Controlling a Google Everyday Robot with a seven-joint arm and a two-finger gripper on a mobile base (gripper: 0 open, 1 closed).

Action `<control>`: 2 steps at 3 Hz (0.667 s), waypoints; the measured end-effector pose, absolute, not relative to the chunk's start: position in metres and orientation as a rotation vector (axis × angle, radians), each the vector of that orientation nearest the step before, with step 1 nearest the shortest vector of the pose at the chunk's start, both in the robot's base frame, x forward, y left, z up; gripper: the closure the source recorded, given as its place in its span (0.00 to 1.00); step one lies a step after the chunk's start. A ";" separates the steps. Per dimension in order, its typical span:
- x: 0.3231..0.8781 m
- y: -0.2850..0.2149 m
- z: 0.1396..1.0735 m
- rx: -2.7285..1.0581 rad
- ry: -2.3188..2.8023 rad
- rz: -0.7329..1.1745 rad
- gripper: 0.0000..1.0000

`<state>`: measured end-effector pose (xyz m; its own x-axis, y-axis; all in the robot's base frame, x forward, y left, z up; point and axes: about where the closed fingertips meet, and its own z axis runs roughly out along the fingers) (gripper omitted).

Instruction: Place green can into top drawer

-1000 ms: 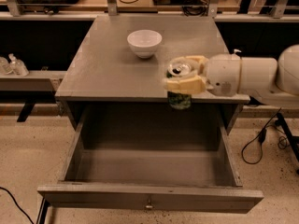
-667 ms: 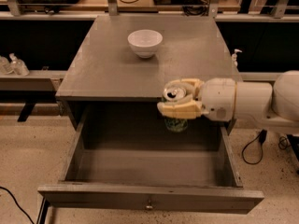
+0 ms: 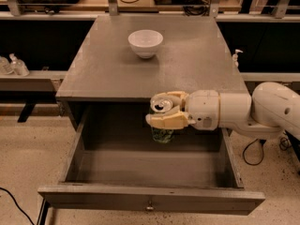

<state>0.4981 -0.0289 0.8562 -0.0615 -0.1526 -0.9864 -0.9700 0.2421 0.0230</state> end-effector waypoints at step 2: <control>0.474 0.037 0.778 -1.066 1.394 1.187 1.00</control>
Offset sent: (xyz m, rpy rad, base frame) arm -0.0368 0.0881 -0.1285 0.1657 0.1087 0.1036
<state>0.4737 0.0374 0.7782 -0.1357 -0.0247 -0.9904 -0.9818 0.1373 0.1311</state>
